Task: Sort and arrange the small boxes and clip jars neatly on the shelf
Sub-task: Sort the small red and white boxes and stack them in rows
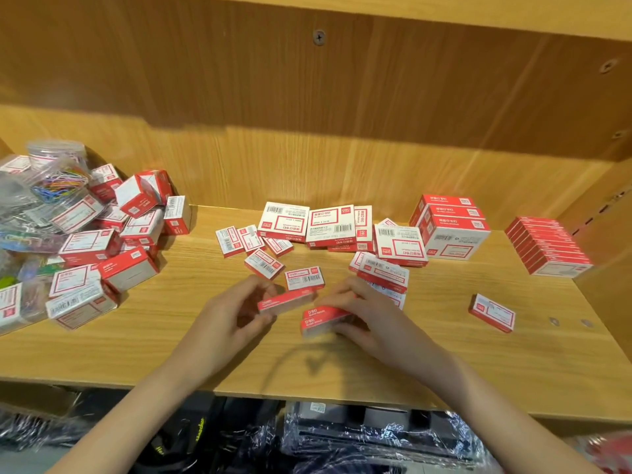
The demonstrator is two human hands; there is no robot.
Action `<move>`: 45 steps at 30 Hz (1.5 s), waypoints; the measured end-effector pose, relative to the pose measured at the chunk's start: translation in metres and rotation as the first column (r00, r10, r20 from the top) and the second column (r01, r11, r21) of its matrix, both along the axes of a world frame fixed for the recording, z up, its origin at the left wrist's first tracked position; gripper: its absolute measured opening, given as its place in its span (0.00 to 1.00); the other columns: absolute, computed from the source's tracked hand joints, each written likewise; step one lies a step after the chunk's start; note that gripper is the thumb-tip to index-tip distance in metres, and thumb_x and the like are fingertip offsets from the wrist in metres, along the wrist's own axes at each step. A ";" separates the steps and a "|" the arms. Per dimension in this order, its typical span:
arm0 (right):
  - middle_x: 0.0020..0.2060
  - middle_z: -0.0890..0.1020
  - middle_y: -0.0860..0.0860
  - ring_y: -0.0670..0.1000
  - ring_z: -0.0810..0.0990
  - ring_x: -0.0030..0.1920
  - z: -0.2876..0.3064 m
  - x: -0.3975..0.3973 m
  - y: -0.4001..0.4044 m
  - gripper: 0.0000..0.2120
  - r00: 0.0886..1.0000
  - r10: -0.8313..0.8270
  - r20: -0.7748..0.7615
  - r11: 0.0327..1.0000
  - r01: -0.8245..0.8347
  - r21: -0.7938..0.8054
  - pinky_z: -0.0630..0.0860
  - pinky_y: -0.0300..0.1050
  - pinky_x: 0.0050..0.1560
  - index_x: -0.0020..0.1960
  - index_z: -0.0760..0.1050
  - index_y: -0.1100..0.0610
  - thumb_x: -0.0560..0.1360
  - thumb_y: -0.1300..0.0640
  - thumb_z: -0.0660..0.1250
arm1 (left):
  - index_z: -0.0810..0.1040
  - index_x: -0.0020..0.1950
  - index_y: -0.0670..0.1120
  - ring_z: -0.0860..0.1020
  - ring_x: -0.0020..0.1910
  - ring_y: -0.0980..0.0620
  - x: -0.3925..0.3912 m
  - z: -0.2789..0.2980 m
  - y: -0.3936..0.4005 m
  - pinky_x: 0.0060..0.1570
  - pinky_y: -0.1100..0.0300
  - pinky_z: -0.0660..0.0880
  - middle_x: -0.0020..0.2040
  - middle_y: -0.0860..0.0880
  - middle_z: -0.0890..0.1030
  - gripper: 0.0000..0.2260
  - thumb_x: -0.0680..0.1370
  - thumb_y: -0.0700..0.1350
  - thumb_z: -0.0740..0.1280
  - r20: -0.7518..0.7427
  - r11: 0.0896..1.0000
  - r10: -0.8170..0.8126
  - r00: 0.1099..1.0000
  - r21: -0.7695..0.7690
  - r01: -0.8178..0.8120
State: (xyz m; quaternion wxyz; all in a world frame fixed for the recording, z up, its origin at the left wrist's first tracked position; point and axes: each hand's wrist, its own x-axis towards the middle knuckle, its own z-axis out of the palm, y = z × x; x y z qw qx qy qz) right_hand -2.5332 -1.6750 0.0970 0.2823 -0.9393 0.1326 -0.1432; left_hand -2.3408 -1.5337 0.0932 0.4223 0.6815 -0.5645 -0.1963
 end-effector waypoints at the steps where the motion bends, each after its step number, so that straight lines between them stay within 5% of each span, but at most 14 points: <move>1: 0.58 0.71 0.50 0.43 0.70 0.56 0.000 -0.001 0.000 0.20 0.999 -0.025 0.025 1.000 0.025 -0.003 0.66 0.32 0.57 0.63 0.70 0.51 0.73 0.60 0.65 | 0.70 0.48 0.62 0.78 0.43 0.60 -0.002 0.000 -0.002 0.43 0.71 0.72 0.47 0.60 0.79 0.23 0.72 0.33 0.69 -0.029 1.000 -0.022 0.999 -0.005 0.022; 5: 0.68 0.63 0.51 0.46 0.64 0.66 -0.002 -0.009 -0.002 0.31 0.990 -0.137 -0.006 0.989 0.137 -0.047 0.58 0.32 0.66 0.72 0.56 0.51 0.73 0.62 0.66 | 0.72 0.50 0.62 0.78 0.47 0.54 -0.014 0.000 -0.012 0.48 0.65 0.76 0.47 0.53 0.79 0.20 0.72 0.35 0.68 -0.096 0.994 -0.105 0.990 0.021 0.107; 9: 0.67 0.66 0.52 0.51 0.63 0.65 -0.008 -0.004 0.011 0.24 0.997 -0.054 -0.052 0.980 0.043 -0.192 0.62 0.43 0.67 0.69 0.53 0.51 0.75 0.55 0.54 | 0.73 0.49 0.58 0.77 0.49 0.57 -0.022 0.006 -0.024 0.52 0.65 0.74 0.47 0.56 0.77 0.14 0.72 0.38 0.63 -0.091 0.985 -0.172 0.981 -0.005 0.172; 12: 0.58 0.72 0.55 0.54 0.70 0.57 -0.009 -0.009 0.008 0.19 0.995 -0.096 -0.027 0.971 0.088 -0.224 0.69 0.46 0.59 0.64 0.58 0.53 0.74 0.53 0.52 | 0.76 0.53 0.50 0.74 0.50 0.53 -0.008 0.011 -0.037 0.49 0.58 0.70 0.49 0.52 0.76 0.13 0.72 0.50 0.58 0.217 1.000 0.014 0.976 -0.021 -0.010; 14: 0.55 0.75 0.56 0.53 0.70 0.54 -0.006 -0.018 0.003 0.17 0.993 -0.116 -0.025 0.965 0.106 -0.241 0.66 0.45 0.55 0.63 0.60 0.54 0.75 0.52 0.54 | 0.77 0.56 0.46 0.71 0.50 0.49 0.000 0.009 -0.047 0.48 0.57 0.65 0.50 0.50 0.75 0.18 0.73 0.54 0.59 0.479 0.995 0.089 0.873 -0.001 -0.101; 16: 0.55 0.76 0.57 0.50 0.68 0.54 -0.001 -0.028 -0.003 0.17 0.991 -0.124 -0.042 0.966 0.111 -0.233 0.63 0.41 0.55 0.62 0.61 0.54 0.75 0.50 0.55 | 0.77 0.58 0.45 0.69 0.51 0.47 -0.001 0.004 -0.054 0.49 0.56 0.62 0.51 0.48 0.75 0.16 0.74 0.53 0.65 0.556 0.994 0.074 0.828 0.022 -0.104; 21: 0.56 0.74 0.46 0.43 0.71 0.55 0.016 -0.067 -0.014 0.20 0.973 -0.223 -0.065 0.970 0.215 -0.115 0.63 0.28 0.53 0.64 0.67 0.55 0.75 0.49 0.64 | 0.77 0.57 0.45 0.70 0.52 0.48 -0.024 0.004 -0.065 0.52 0.55 0.66 0.52 0.49 0.74 0.13 0.75 0.47 0.66 0.496 0.999 -0.019 0.868 -0.030 0.040; 26: 0.54 0.77 0.44 0.40 0.74 0.52 0.025 -0.096 -0.032 0.24 0.951 -0.277 -0.134 0.961 0.272 -0.057 0.67 0.29 0.50 0.64 0.69 0.54 0.70 0.45 0.63 | 0.70 0.66 0.48 0.68 0.58 0.51 -0.046 0.013 -0.089 0.55 0.61 0.64 0.58 0.50 0.72 0.18 0.76 0.47 0.65 0.387 0.991 -0.129 0.913 0.026 0.129; 30: 0.52 0.75 0.40 0.35 0.74 0.49 0.021 -0.106 -0.037 0.24 0.946 -0.287 -0.148 0.953 0.297 0.053 0.66 0.23 0.49 0.62 0.67 0.50 0.69 0.50 0.71 | 0.64 0.71 0.49 0.61 0.65 0.51 -0.059 0.020 -0.113 0.64 0.56 0.63 0.66 0.49 0.66 0.26 0.75 0.50 0.67 0.505 0.954 -0.297 0.811 0.190 0.232; 32: 0.53 0.75 0.44 0.42 0.75 0.52 0.016 -0.111 -0.040 0.26 0.931 -0.324 -0.168 0.943 0.332 0.018 0.70 0.32 0.53 0.61 0.69 0.52 0.67 0.51 0.74 | 0.64 0.70 0.46 0.60 0.66 0.50 -0.062 0.020 -0.122 0.65 0.54 0.63 0.67 0.48 0.65 0.27 0.74 0.51 0.68 0.516 0.938 -0.334 0.789 0.262 0.225; 35: 0.50 0.76 0.45 0.45 0.75 0.49 0.012 -0.118 -0.042 0.21 0.931 -0.335 -0.142 0.942 0.335 -0.030 0.74 0.44 0.50 0.55 0.72 0.52 0.66 0.50 0.75 | 0.68 0.63 0.46 0.65 0.60 0.51 -0.067 0.016 -0.121 0.58 0.57 0.66 0.61 0.48 0.69 0.20 0.74 0.50 0.68 0.502 0.956 -0.287 0.816 0.201 0.213; 41: 0.55 0.70 0.44 0.41 0.68 0.57 0.011 -0.122 -0.043 0.19 0.966 -0.245 -0.088 0.970 0.243 -0.025 0.64 0.30 0.56 0.53 0.72 0.48 0.65 0.50 0.75 | 0.71 0.49 0.45 0.64 0.50 0.54 -0.076 0.000 -0.097 0.44 0.59 0.70 0.52 0.49 0.72 0.12 0.71 0.43 0.71 0.555 0.959 -0.227 0.801 -0.017 0.283; 45: 0.60 0.65 0.43 0.41 0.63 0.63 0.010 -0.122 -0.041 0.19 0.974 -0.217 -0.070 0.970 0.208 -0.124 0.60 0.31 0.61 0.54 0.70 0.45 0.66 0.48 0.73 | 0.73 0.52 0.48 0.73 0.45 0.59 -0.084 0.004 -0.078 0.42 0.66 0.70 0.49 0.54 0.76 0.12 0.73 0.54 0.66 0.357 0.964 -0.242 0.902 -0.022 0.267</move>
